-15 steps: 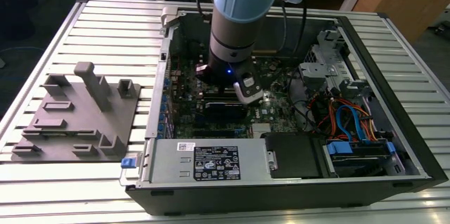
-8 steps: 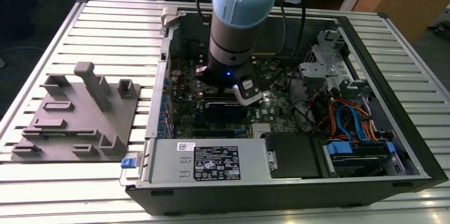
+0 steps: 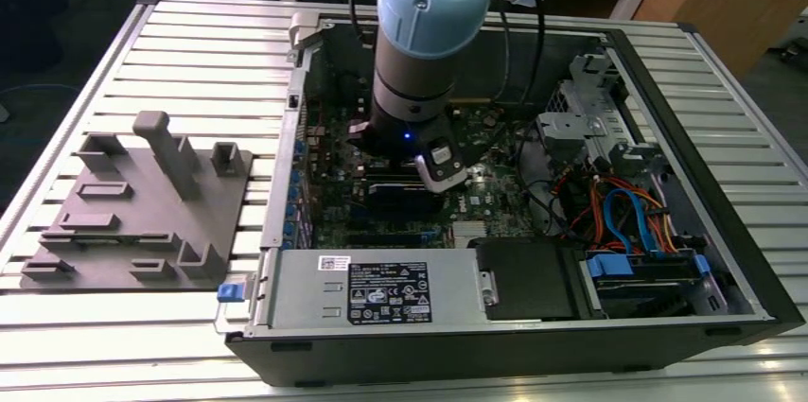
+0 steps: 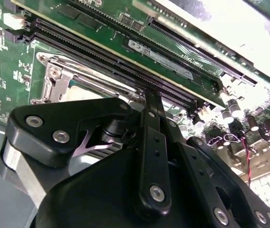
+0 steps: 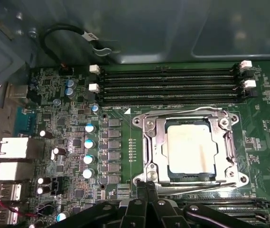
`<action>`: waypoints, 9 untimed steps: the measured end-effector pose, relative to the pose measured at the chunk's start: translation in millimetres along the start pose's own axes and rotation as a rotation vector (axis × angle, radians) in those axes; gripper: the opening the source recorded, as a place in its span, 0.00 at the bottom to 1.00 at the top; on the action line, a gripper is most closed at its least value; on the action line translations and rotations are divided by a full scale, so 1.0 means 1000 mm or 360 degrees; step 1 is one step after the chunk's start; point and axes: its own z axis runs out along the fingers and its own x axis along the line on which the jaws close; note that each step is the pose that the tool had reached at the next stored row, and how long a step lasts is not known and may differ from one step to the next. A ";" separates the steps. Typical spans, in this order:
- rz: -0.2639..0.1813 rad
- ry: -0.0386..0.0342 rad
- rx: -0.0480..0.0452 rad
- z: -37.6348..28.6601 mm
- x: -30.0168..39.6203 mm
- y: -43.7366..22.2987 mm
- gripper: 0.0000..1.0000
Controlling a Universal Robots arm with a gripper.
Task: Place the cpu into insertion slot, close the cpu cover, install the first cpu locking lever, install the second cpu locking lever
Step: 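Install the second cpu locking lever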
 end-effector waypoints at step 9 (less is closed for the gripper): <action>-0.0001 0.0001 -0.0034 0.0007 0.0013 0.0000 0.10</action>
